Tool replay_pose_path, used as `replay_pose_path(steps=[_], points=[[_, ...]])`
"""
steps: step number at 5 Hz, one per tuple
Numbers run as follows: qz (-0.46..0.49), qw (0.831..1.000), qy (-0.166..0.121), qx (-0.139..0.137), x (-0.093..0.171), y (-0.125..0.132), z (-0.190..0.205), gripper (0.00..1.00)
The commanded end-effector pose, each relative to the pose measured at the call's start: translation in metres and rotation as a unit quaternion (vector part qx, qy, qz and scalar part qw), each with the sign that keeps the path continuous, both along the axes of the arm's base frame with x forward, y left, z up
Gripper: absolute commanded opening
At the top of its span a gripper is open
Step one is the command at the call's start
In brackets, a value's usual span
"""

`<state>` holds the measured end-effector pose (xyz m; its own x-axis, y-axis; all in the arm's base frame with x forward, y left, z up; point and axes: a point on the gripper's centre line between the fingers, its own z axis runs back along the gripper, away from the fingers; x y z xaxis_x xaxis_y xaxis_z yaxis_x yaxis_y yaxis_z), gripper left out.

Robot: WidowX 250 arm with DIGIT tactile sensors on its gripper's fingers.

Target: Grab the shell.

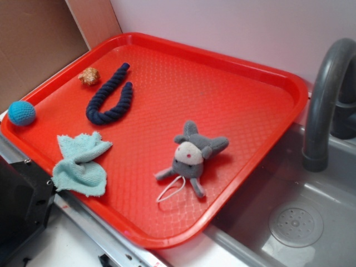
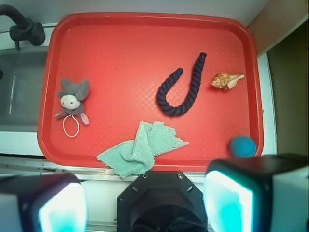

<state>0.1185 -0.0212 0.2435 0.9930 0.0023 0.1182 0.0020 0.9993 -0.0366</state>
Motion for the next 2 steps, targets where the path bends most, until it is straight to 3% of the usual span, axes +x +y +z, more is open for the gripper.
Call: replay_pose_path(steps=[1,2], points=[[0.0,1.0,0.0,0.0,0.0,0.0,0.0,1.0],[0.124,0.992,-0.027,-0.019,0.014,0.017,-0.003,1.0]])
